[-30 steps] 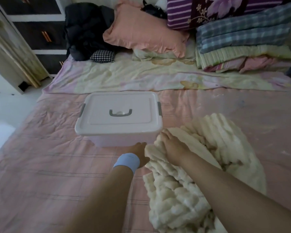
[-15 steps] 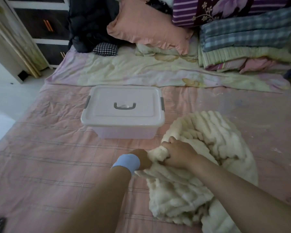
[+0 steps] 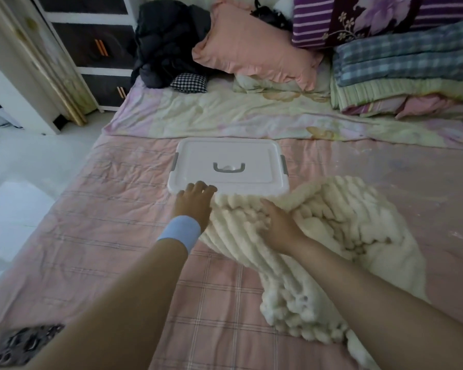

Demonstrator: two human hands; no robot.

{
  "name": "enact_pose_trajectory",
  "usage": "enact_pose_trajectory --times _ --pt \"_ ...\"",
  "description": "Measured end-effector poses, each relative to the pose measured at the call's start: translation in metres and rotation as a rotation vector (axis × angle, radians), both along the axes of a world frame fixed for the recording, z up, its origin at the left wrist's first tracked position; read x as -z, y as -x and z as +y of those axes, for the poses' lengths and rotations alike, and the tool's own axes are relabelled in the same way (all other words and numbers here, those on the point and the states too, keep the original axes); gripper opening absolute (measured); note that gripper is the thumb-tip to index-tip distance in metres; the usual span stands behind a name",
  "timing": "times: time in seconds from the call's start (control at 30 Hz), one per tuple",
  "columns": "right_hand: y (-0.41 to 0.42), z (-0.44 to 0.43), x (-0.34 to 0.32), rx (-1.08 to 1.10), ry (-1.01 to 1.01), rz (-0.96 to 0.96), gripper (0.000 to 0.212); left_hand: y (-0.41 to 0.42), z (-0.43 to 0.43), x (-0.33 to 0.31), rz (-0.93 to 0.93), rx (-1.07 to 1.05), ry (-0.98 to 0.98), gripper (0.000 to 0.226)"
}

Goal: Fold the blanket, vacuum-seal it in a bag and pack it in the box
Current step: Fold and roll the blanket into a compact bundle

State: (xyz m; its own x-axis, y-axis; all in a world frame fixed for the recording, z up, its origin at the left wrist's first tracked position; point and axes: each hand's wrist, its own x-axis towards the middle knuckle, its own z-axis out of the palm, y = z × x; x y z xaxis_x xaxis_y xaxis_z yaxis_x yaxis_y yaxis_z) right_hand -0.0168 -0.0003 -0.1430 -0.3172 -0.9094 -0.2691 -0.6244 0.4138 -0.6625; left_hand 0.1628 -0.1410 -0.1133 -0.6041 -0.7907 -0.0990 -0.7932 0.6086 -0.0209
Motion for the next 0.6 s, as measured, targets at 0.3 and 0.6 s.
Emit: enact_pose_trajectory --times 0.3,0.6 --pt "-0.023 0.081 0.078 -0.391 -0.287 0.116 0.019 0.020 0.079 0.089 -0.270 0.011 -0.787 0.024" --pt "0.064 0.120 0.133 -0.336 -0.347 0.581 0.034 0.075 0.130 0.141 -0.244 0.185 -0.608 0.062"
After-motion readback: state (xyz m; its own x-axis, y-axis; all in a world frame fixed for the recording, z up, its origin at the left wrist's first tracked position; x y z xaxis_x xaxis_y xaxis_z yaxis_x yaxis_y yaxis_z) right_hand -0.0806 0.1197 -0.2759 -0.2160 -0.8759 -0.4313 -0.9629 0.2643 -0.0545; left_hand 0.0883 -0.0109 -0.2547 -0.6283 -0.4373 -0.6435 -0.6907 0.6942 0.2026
